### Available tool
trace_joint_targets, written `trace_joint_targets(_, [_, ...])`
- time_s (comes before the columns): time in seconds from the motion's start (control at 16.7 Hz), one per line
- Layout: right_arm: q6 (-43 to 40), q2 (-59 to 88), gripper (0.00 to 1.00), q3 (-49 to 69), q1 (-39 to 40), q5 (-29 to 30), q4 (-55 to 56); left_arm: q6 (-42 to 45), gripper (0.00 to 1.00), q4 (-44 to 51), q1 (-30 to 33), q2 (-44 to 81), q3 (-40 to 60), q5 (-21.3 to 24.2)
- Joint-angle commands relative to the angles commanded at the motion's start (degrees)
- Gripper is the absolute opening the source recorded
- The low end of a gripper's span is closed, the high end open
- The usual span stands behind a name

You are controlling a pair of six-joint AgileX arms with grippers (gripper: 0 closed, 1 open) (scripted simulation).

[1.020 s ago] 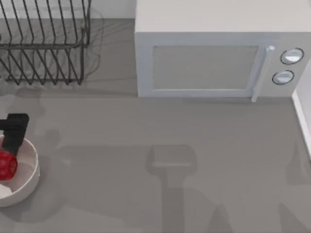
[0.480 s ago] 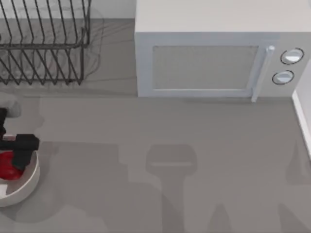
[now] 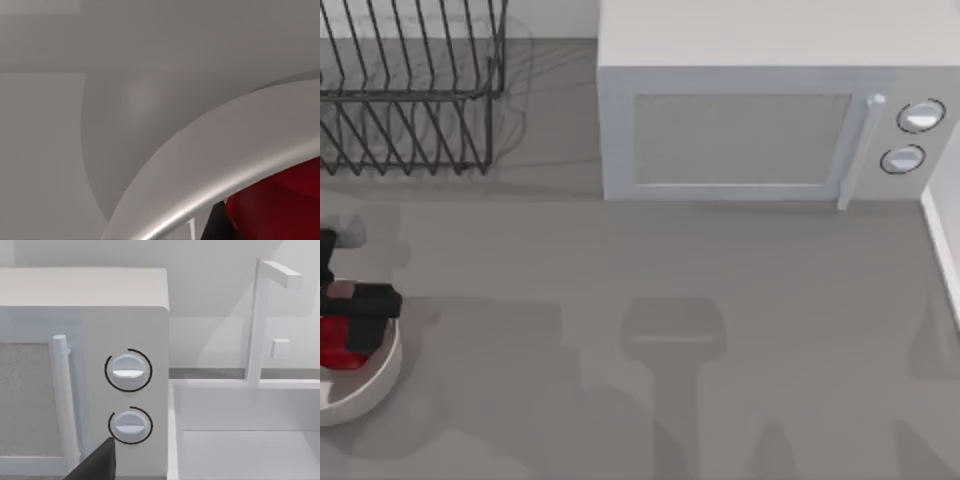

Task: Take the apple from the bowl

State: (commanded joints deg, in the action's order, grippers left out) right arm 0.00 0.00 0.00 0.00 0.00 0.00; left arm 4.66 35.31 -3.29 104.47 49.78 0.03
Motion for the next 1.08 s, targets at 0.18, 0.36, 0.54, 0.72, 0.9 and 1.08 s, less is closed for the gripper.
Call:
trace_joint_targets(0.18, [0.0, 0.0, 1.0, 0.0, 0.0, 0.0, 0.0, 0.0, 0.77, 0.0, 0.0, 0.0, 0.0, 0.0])
trace_joint_targets(0.36, [0.0, 0.0, 1.0, 0.0, 0.0, 0.0, 0.0, 0.0, 0.55, 0.0, 0.0, 0.0, 0.0, 0.0])
trace_joint_targets(0.54, [0.0, 0.0, 1.0, 0.0, 0.0, 0.0, 0.0, 0.0, 0.32, 0.0, 0.0, 0.0, 0.0, 0.0])
trace_joint_targets(0.72, [0.0, 0.0, 1.0, 0.0, 0.0, 0.0, 0.0, 0.0, 0.1, 0.0, 0.0, 0.0, 0.0, 0.0])
trace_joint_targets(0.9, [0.0, 0.0, 1.0, 0.0, 0.0, 0.0, 0.0, 0.0, 0.0, 0.0, 0.0, 0.0, 0.0, 0.0])
trace_joint_targets(1.08, [0.0, 0.0, 1.0, 0.0, 0.0, 0.0, 0.0, 0.0, 0.0, 0.0, 0.0, 0.0, 0.0, 0.0])
